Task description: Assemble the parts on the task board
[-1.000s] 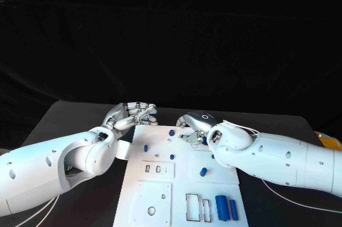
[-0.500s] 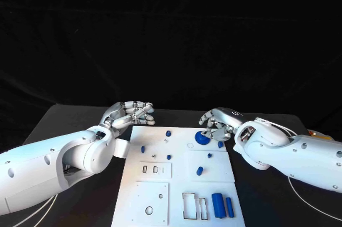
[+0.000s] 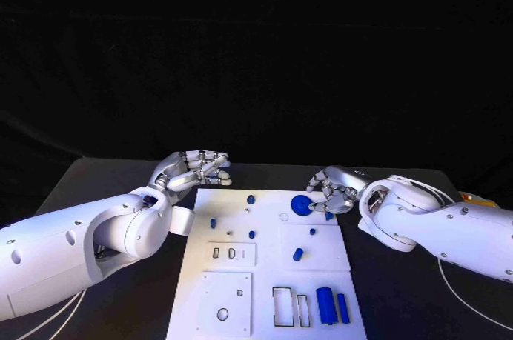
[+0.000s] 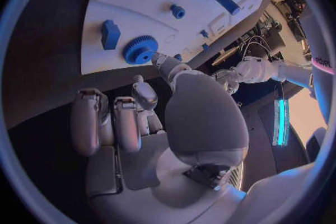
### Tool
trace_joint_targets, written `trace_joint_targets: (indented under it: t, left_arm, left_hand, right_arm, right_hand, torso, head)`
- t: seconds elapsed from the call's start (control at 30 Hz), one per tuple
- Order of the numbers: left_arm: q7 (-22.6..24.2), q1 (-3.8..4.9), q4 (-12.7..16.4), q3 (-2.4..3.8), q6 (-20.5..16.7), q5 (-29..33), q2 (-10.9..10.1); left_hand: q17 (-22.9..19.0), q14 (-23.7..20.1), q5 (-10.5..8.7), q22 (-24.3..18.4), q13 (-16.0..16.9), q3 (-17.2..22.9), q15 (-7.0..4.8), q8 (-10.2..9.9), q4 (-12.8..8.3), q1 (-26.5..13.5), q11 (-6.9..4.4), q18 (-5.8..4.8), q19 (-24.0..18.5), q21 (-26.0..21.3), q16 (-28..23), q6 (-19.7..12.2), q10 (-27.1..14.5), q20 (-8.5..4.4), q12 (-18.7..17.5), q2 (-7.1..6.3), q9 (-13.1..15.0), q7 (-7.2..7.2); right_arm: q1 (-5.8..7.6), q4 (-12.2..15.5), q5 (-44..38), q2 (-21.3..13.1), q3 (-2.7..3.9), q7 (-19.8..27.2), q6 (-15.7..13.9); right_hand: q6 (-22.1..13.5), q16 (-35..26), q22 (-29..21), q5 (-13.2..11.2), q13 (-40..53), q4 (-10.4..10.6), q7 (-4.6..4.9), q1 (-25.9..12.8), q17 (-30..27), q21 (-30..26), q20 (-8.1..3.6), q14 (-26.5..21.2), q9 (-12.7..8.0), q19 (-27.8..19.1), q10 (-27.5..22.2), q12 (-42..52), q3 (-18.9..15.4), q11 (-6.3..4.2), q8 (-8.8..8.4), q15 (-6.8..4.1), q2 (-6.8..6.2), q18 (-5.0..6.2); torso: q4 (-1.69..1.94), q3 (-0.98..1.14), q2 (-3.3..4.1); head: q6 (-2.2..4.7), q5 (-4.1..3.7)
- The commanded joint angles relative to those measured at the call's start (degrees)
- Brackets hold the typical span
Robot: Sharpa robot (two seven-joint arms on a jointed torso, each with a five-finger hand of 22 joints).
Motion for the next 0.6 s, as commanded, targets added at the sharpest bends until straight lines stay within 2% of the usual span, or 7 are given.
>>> trace_joint_targets:
  t: [0.03,0.23,0.5,0.6]
  left_arm:
    - [0.5,0.05,0.1,0.04,1.2,0.2,0.0]
    - [0.4,0.05,0.2,0.03,1.2,0.2,0.0]
    - [0.4,0.05,0.4,0.04,1.2,0.2,-0.1]
    - [0.4,0.06,0.5,0.04,1.2,0.2,-0.2]
  left_hand:
    - [0.0,-0.4,-0.16,0.0,0.1,-0.3,-0.03,-0.3,0.0,-0.2,0.0,0.15,0.1,0.3,0.4,0.0,-0.2,0.24,-0.2,0.26,0.1,0.89]
    - [0.0,-0.4,-0.16,0.0,0.1,-0.3,-0.03,-0.3,0.0,-0.2,0.0,0.15,0.1,0.3,0.4,0.0,-0.2,0.24,-0.2,0.26,0.1,0.89]
    - [0.0,-0.4,-0.16,0.0,0.1,-0.3,-0.03,-0.3,0.0,-0.2,0.0,0.15,0.1,0.3,0.4,0.0,-0.2,0.24,-0.2,0.26,0.1,0.89]
    - [0.0,-0.4,-0.16,0.0,0.1,-0.3,-0.03,-0.3,0.0,-0.2,0.0,0.15,0.1,0.3,0.4,0.0,-0.2,0.24,-0.2,0.26,0.1,0.89]
  right_arm:
    - [-0.13,-0.6,0.8,0.6,-0.02,-1.1,2.9]
    - [-0.37,-2.1,0.6,2.2,-0.08,-1.1,2.9]
    - [-0.74,-3.8,0.4,3.8,-0.15,-1.1,3.0]
    - [-0.83,-4.2,0.4,4.1,-0.17,-1.1,3.0]
  right_hand:
    - [-0.8,0.4,0.6,0.2,1.7,0.5,-0.07,0.3,5.8,0.3,0.02,4.4,0.1,0.5,0.8,1.5,-0.1,0.06,0.26,0.56,0.27,-0.65]
    - [-1.1,0.7,0.9,0.1,2.3,0.7,0.01,0.4,6.4,0.5,0.1,4.5,0.2,0.6,0.9,2.0,-0.2,0.15,0.43,0.65,0.35,-0.72]
    - [-1.4,0.7,1.0,-0.1,2.5,0.8,0.08,0.4,6.5,0.5,0.16,4.5,0.3,0.6,0.8,2.2,-0.2,0.21,0.51,0.7,0.45,-0.71]
    - [-1.4,0.7,1.0,-0.1,2.6,0.8,0.09,0.4,6.6,0.6,0.17,4.5,0.3,0.7,0.7,2.2,-0.2,0.23,0.55,0.72,0.5,-0.73]
  torso:
    - [0.15,-0.1,0.02]
    - [0.18,-0.07,0.11]
    - [0.07,-0.12,0.04]
    - [0.07,-0.07,0.06]
  head:
    - [-0.18,-0.08]
    - [-0.15,0.05]
    - [-0.63,0.24]
    - [-0.74,0.13]
